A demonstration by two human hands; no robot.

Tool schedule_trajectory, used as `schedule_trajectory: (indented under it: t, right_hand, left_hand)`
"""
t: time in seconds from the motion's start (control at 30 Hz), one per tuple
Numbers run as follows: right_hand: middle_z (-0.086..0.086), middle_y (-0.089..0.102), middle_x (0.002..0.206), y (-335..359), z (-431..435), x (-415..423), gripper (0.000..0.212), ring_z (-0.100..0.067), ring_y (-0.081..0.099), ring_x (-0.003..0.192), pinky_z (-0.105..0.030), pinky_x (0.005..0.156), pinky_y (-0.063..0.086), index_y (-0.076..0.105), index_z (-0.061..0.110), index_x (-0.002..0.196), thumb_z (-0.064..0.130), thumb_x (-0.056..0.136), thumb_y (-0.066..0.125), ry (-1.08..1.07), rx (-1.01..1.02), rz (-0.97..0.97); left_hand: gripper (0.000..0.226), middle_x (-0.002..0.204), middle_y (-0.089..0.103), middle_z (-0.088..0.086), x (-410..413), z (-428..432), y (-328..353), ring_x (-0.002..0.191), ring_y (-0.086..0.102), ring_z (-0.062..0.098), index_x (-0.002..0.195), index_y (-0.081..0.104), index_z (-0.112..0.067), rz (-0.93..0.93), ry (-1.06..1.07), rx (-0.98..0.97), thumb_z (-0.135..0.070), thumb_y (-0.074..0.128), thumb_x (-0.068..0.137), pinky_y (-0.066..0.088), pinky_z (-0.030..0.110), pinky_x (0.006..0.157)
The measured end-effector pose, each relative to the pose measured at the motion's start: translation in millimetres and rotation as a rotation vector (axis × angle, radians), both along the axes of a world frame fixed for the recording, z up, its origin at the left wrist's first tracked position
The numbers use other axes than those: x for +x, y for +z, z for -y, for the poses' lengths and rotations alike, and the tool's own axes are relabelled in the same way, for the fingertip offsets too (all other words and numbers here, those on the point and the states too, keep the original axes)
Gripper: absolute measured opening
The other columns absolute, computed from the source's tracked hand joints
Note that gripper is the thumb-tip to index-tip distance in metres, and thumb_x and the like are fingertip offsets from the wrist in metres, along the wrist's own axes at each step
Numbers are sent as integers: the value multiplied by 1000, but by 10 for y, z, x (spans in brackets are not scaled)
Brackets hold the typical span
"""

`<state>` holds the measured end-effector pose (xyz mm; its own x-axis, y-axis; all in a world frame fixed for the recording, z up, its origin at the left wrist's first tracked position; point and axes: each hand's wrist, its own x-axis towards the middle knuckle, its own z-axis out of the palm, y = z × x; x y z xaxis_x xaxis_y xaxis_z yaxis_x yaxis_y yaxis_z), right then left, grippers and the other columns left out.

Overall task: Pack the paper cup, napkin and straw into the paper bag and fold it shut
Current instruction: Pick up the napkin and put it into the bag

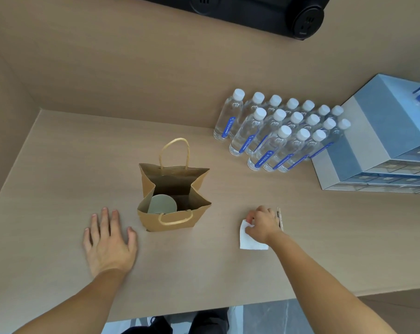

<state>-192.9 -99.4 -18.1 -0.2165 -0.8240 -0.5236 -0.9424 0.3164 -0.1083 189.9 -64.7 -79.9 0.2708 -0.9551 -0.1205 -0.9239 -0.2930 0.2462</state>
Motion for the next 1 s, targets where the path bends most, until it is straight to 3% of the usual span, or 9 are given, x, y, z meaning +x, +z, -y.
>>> schedule_trajectory:
  t: [0.17,0.27,0.37,0.47,0.63,0.73,0.8,0.87,1.0]
  right_hand:
    - [2,53,82,294,129,134,13,-22,51,79,-26,60,40,55,19,82,11,78,65,-93,86,277]
    - [-1,60,92,555,165,247,25,-18,54,79,-24,62,43,58,22,95,9,78,71,-157,83,427]
    - [-7,69,93,1002,237,385,35,-21,62,81,-33,78,49,66,17,109,5,78,75,-196,36,601]
    - [-18,76,90,1637,336,559,14,-22,64,76,-36,75,47,74,7,95,8,81,76,-174,-81,706]
    - [-1,78,73,2696,309,1080,6,-19,70,62,-25,60,45,75,21,86,25,84,71,47,-350,791]
    - [14,72,62,2900,287,1483,9,0,62,51,-8,48,40,74,21,82,18,84,67,218,-470,676]
    - [2,77,73,2853,302,1703,12,-10,70,67,-21,51,53,74,14,86,14,84,62,299,-486,508]
    - [-18,70,73,2724,323,1874,13,-36,65,76,-39,56,55,65,0,80,7,84,54,419,-487,336]
    - [-5,32,58,2400,345,2045,19,-28,32,50,-26,44,24,43,11,67,3,83,48,499,-432,119]
  left_hand:
    - [69,161,32,12,6,3,-13,150,20,32,148,38,-12,-17,7,-12,-46,30,89,15,49,119]
    - [69,160,33,12,6,2,-22,150,21,33,147,40,-11,-23,9,-27,-46,30,88,15,49,119]
    - [68,160,33,13,-5,1,-6,149,21,33,146,40,-10,-29,10,-30,-45,30,88,15,50,119]
    - [69,160,32,13,-2,-2,18,150,21,33,147,40,-11,-28,10,-24,-45,29,88,15,50,119]
    - [69,161,32,12,7,-1,8,150,20,32,148,38,-12,-15,3,-7,-47,27,90,16,50,120]
    - [69,160,32,12,36,-2,-27,150,21,32,149,37,-13,5,-8,0,-49,25,91,17,50,120]
    - [69,160,32,11,46,-1,-45,149,21,31,149,37,-13,7,-10,-2,-50,24,91,17,49,120]
    - [68,160,32,11,44,-1,-61,150,21,31,149,37,-14,9,-7,0,-50,25,92,17,49,120]
    - [68,160,32,10,51,3,-84,150,21,30,149,36,-15,11,-4,5,-50,26,92,18,49,120]
